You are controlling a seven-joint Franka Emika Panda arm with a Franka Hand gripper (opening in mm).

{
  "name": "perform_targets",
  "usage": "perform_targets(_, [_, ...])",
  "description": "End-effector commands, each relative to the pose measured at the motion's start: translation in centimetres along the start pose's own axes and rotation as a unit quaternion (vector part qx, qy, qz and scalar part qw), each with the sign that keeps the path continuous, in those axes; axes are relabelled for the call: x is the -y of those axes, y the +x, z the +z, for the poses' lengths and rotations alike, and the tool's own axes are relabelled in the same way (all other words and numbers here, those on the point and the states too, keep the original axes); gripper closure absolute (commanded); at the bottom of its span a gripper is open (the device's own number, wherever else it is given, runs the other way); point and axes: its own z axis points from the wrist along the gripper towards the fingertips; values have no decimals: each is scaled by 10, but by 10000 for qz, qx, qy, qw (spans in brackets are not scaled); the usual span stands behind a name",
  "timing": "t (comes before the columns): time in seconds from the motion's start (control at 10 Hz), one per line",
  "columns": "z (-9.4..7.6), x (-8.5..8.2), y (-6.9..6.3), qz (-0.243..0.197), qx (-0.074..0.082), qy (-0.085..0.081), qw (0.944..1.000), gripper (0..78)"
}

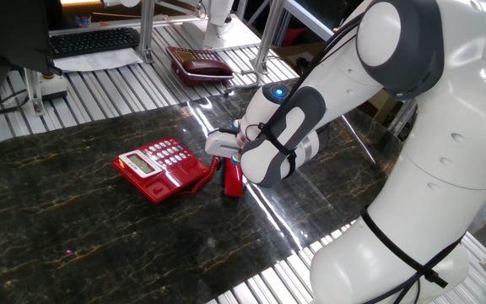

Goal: Place the handset of the telephone on the corresponding phone cradle

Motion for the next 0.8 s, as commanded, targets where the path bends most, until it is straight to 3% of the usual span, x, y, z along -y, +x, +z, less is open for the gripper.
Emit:
perform_targets(0.1, [33, -17, 17, -1128, -341, 318, 9925, 2])
perform_targets(0.8, [38, -16, 18, -1271, -300, 316, 9909, 2])
